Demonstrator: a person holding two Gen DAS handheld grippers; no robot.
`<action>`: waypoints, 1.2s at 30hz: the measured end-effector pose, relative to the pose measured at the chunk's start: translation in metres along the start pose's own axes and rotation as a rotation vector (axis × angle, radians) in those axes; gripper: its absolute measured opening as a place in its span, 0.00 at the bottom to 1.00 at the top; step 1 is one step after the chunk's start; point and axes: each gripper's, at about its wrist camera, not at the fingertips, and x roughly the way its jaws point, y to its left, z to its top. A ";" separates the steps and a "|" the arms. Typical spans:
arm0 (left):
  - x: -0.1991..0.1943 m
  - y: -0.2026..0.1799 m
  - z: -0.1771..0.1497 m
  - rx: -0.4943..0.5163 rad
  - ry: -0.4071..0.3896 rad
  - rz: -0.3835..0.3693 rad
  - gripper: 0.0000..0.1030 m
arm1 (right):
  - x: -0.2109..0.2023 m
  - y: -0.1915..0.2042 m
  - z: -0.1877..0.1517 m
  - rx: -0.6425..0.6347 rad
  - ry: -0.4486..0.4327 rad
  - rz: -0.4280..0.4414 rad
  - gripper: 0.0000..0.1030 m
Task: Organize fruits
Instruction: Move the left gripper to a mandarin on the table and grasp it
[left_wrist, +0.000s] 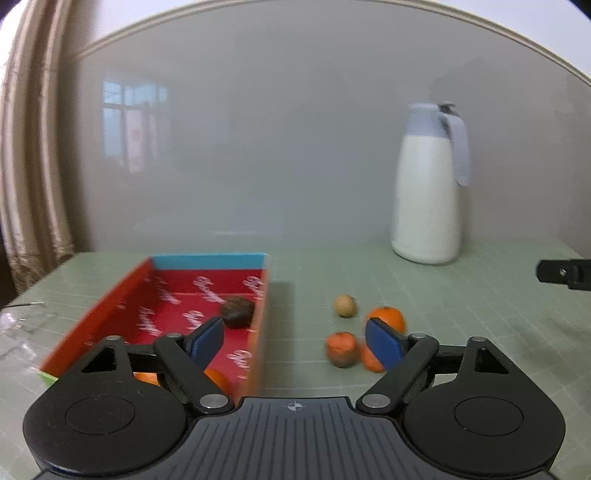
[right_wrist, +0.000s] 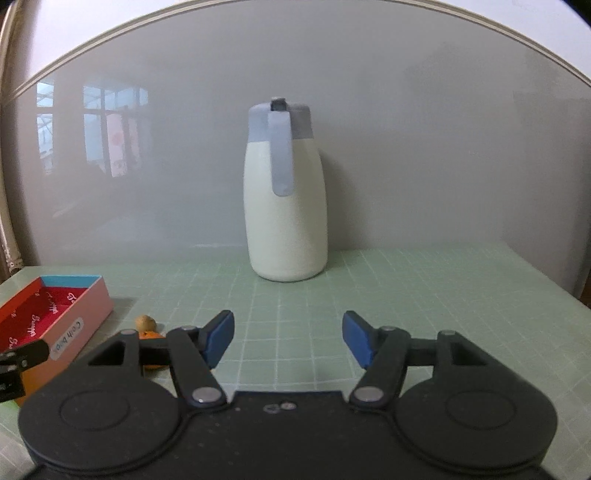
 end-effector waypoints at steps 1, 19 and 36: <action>0.003 -0.003 -0.001 0.005 0.003 -0.005 0.81 | 0.000 -0.001 0.000 0.001 0.000 -0.003 0.63; 0.071 -0.067 0.005 0.095 0.057 -0.081 0.66 | 0.017 -0.042 -0.011 0.039 0.028 -0.099 0.63; 0.109 -0.090 0.005 0.141 0.174 -0.091 0.50 | 0.026 -0.050 -0.017 0.007 0.048 -0.121 0.68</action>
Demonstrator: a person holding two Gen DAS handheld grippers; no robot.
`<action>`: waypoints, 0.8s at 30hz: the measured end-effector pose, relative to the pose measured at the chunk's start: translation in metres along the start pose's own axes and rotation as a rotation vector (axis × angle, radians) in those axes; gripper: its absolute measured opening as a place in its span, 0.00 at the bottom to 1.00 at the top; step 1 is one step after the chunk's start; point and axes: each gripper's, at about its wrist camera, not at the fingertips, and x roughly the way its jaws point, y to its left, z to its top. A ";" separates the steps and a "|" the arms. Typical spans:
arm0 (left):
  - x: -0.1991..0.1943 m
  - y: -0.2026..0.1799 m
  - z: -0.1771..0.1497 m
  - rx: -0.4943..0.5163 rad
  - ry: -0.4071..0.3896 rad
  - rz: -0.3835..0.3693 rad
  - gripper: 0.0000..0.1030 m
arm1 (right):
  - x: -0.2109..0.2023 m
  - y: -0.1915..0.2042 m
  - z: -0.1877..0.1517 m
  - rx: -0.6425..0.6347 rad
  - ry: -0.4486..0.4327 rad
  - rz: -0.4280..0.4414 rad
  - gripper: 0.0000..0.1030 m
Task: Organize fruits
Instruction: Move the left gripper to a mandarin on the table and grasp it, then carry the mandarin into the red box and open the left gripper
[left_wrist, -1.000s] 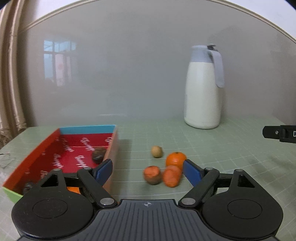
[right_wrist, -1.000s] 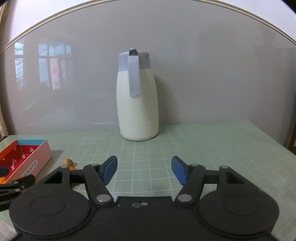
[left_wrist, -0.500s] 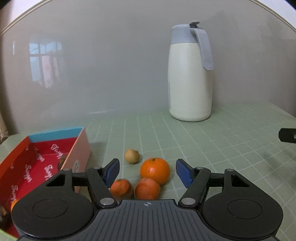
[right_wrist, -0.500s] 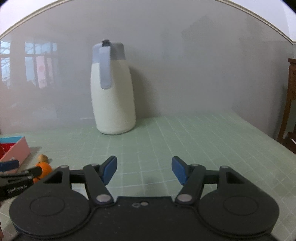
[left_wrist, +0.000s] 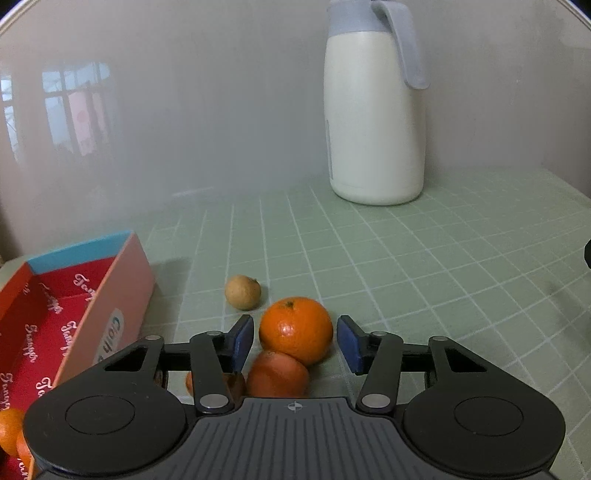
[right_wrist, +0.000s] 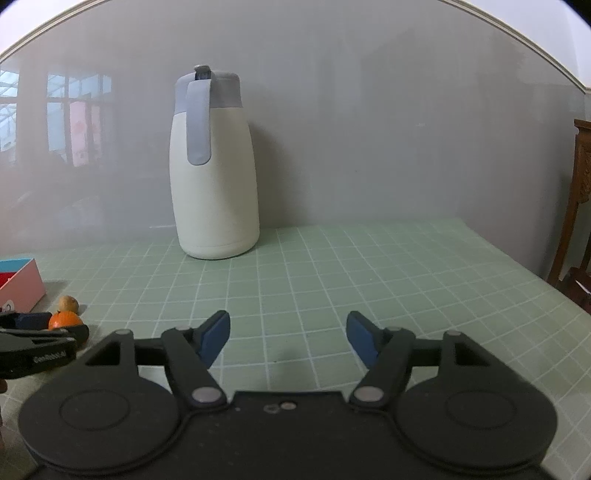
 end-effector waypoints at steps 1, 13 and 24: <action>-0.001 -0.001 0.000 -0.001 -0.003 0.001 0.50 | 0.000 0.000 0.000 -0.001 0.000 0.001 0.68; -0.013 0.004 0.002 0.000 -0.017 -0.010 0.41 | -0.004 0.002 0.004 0.015 0.002 0.012 0.69; -0.039 0.017 0.003 -0.008 -0.057 -0.005 0.41 | -0.007 0.021 0.008 0.017 -0.003 0.032 0.69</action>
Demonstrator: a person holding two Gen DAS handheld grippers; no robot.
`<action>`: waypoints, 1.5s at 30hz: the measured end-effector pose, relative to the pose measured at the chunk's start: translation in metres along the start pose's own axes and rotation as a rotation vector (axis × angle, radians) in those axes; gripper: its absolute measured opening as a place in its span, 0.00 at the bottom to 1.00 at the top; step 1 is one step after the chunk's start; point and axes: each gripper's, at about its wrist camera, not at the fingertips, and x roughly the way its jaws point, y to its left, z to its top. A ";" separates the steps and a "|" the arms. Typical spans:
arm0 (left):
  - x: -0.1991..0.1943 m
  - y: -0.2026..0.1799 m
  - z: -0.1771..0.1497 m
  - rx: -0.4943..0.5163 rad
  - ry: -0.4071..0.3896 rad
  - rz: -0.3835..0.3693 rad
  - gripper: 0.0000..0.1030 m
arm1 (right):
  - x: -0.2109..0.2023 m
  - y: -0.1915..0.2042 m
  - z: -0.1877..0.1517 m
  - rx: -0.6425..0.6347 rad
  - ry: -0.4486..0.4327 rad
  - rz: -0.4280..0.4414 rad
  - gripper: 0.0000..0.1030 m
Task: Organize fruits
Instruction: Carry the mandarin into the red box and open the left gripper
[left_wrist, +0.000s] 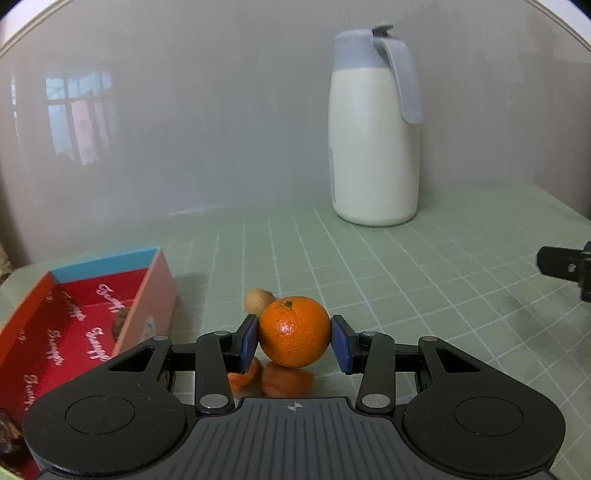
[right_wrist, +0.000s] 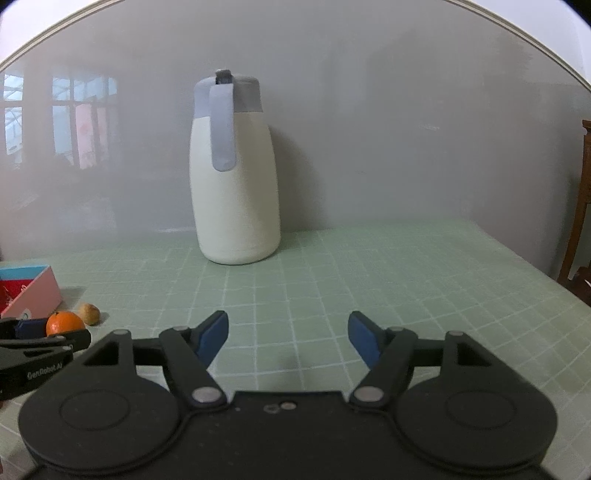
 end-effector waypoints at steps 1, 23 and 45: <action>-0.003 0.003 0.000 -0.002 -0.006 0.001 0.41 | 0.000 0.003 0.001 -0.001 0.000 0.004 0.69; -0.040 0.111 -0.015 -0.112 -0.052 0.164 0.41 | 0.001 0.084 0.003 -0.066 -0.009 0.122 0.69; -0.035 0.182 -0.045 -0.226 -0.010 0.277 0.64 | 0.008 0.133 -0.005 -0.139 0.010 0.193 0.69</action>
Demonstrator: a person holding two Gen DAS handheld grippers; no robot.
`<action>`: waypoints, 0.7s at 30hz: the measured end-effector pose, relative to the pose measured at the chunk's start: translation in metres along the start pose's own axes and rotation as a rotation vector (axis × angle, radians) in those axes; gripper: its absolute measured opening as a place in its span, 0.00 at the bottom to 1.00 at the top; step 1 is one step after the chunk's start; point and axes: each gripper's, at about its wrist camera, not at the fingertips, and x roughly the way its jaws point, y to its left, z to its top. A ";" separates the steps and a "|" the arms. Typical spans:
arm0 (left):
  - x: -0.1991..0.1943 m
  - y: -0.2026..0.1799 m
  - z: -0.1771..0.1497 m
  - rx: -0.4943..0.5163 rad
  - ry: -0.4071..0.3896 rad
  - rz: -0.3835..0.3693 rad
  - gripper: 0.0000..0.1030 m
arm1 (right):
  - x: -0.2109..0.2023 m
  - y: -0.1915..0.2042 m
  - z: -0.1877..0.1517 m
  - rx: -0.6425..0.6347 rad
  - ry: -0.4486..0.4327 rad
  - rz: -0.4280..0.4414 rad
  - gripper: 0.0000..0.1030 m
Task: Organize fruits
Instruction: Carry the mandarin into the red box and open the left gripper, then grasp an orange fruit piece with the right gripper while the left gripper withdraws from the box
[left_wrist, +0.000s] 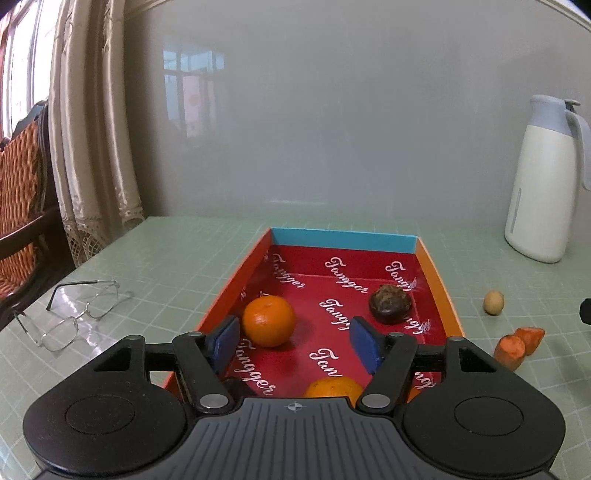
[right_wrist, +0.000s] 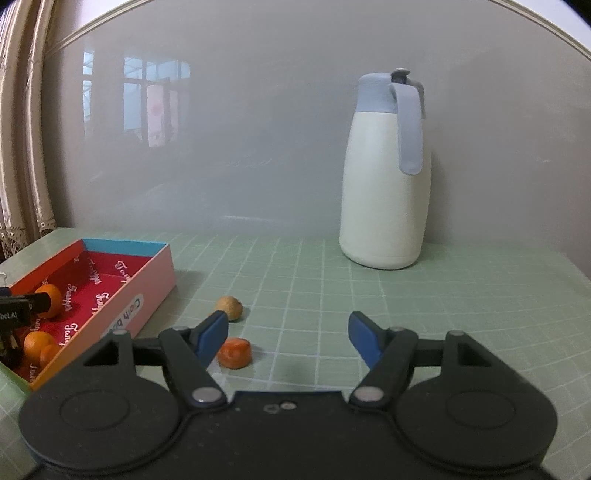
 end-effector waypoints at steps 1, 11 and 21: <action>0.000 0.001 0.000 -0.001 0.000 -0.001 0.64 | 0.000 0.001 0.000 -0.003 0.002 0.002 0.69; -0.001 0.018 -0.002 -0.015 -0.002 0.017 0.64 | 0.020 0.021 -0.006 -0.033 0.068 0.023 0.62; -0.014 0.029 -0.001 -0.051 -0.064 -0.007 0.64 | 0.036 0.028 -0.010 -0.035 0.109 0.020 0.57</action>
